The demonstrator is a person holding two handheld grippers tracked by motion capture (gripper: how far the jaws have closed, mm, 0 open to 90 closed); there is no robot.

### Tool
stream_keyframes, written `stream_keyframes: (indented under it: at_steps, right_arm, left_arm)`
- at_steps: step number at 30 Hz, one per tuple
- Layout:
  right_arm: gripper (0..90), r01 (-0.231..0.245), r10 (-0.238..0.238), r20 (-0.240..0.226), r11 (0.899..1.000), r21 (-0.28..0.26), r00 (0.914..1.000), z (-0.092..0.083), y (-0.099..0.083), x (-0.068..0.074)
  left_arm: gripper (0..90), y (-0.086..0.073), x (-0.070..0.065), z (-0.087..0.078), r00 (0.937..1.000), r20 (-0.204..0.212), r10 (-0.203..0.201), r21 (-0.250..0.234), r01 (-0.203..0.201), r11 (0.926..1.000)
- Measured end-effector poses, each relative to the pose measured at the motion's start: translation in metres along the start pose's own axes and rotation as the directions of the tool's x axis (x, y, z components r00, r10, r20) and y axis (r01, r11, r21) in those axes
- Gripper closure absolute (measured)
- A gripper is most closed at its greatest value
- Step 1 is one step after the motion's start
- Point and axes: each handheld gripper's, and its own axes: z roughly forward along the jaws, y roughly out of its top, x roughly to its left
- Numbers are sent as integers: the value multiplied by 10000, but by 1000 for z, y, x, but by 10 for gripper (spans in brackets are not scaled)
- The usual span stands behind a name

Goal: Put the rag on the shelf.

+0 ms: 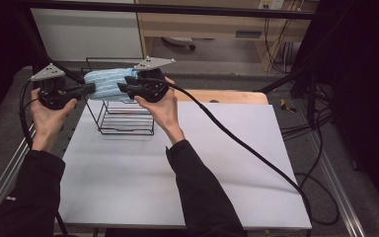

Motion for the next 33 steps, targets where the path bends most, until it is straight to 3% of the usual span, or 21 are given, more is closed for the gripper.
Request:
stream_keyframes:
  at_steps: [4, 6, 12, 22, 33]
  right_arm:
    - [864, 113, -131, 241, 9971, 756, 9996, 7, -8, 0]
    - [900, -66, 33, 316, 9944, 1052, 9995, 11, -12, -2]
    - [900, -283, 192, 603, 9877, 1540, 9980, 21, -23, -7]
    - [879, -817, 668, 1034, 9857, 1473, 9924, 32, -30, -13]
    - [794, -293, 202, 686, 9906, 1333, 9974, 19, -22, -2]
  left_arm:
    - [898, -3, 1, -1, 10000, -20, 11, -61, -11, 10000]
    - [898, -5, 2, -1, 10000, -46, -6, -95, 5, 10000]
    - [898, -10, 5, 0, 9999, -49, -124, -226, 122, 9997]
    - [897, -12, 6, 8, 9994, -273, -219, -221, 213, 9995]
    - [829, -13, 4, -7, 9990, -262, -369, -497, 355, 9981]
